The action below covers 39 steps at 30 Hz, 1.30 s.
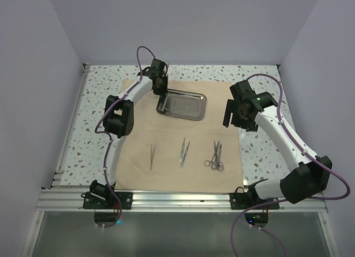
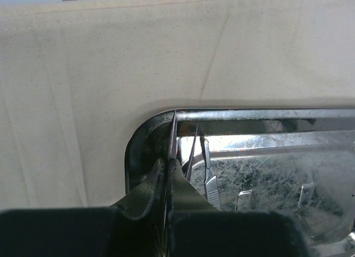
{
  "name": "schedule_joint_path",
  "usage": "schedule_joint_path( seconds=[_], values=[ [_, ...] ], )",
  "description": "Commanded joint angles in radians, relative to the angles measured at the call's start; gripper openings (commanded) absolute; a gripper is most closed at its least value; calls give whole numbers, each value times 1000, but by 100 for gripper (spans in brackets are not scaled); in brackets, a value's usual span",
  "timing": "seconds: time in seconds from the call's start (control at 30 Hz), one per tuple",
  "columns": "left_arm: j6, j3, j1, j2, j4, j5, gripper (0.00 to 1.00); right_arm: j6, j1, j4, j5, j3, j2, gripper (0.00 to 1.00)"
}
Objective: Open and lay out the surgical kit
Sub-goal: Pick up the medical item from the container, then place the medical item in the surgical kit.
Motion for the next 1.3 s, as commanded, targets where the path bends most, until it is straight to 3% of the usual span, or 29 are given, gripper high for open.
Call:
schedule_joint_path(
  seconds=[0.0,0.27,0.53,0.7,0.93,1.1,1.23,1.27],
  values=[
    [19,-26,3,-13,-46,14,0,-7,-3,2,6,31,1,83],
    [22,114,3,-125,-132,101,0,-7,-4,24,-43,3,-11,83],
    [7,-22,3,-302,-129,94,0,-10,-4,47,-95,-35,-35,82],
    [2,-286,0,-472,-94,39,0,-16,-3,53,-129,-41,-43,82],
    [-62,-882,-46,-824,35,-56,0,-22,-3,70,-163,-78,-66,82],
    [-128,-1094,-99,-957,67,-70,0,-17,-4,77,-194,-110,-81,82],
    [-189,-1173,-159,-1026,58,-69,19,-21,-3,76,-194,-121,-98,82],
    [-200,-1179,-170,-1030,46,-69,35,-24,-3,73,-191,-121,-98,82]
  ],
)
